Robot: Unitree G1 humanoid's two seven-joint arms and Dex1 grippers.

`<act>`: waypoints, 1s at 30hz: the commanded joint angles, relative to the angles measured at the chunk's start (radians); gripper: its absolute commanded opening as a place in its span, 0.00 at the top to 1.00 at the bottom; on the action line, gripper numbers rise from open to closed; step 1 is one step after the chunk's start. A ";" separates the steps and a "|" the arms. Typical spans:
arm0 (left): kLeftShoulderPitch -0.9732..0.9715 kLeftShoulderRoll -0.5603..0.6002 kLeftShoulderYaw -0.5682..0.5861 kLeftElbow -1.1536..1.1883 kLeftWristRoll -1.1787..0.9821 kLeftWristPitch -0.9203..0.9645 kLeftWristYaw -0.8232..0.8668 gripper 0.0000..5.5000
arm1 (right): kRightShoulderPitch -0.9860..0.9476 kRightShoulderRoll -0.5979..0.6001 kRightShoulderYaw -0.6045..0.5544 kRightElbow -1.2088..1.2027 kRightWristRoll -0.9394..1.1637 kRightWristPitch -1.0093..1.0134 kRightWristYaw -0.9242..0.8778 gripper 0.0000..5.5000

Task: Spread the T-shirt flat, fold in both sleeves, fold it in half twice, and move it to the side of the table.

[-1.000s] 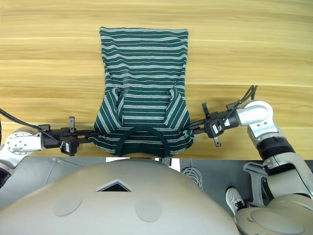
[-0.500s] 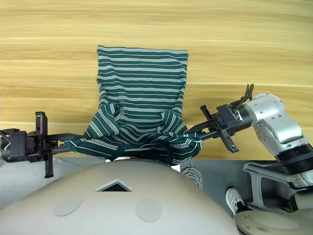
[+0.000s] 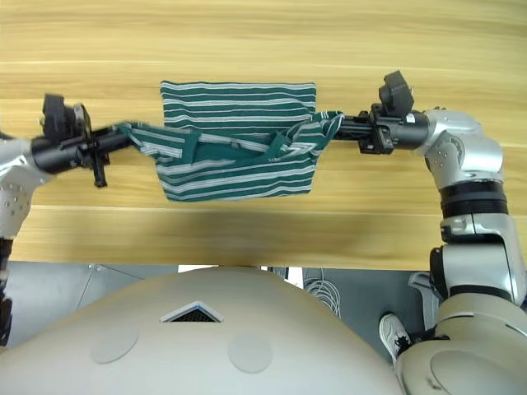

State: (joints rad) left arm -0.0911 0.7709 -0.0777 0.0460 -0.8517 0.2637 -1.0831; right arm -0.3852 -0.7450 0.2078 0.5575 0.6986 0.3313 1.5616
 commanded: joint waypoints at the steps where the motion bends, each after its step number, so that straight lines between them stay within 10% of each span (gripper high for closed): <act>1: -0.186 -0.105 -0.012 0.204 0.078 0.060 -0.003 1.00 | -0.085 0.073 0.028 0.145 -0.140 -0.021 -0.002 1.00; 15: -0.423 -0.355 0.039 1.069 0.449 -0.269 -0.051 1.00 | -0.246 0.228 -0.133 0.609 -0.367 -0.188 -0.143 1.00; 30: -0.471 -0.335 0.227 1.094 0.463 -0.291 -0.130 0.66 | -0.248 0.230 -0.278 0.698 -0.444 -0.228 -0.184 0.45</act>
State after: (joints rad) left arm -0.5399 0.4323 0.1240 1.1493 -0.3820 -0.0265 -1.2109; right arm -0.6223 -0.5126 -0.0569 1.2462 0.2704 0.1148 1.3875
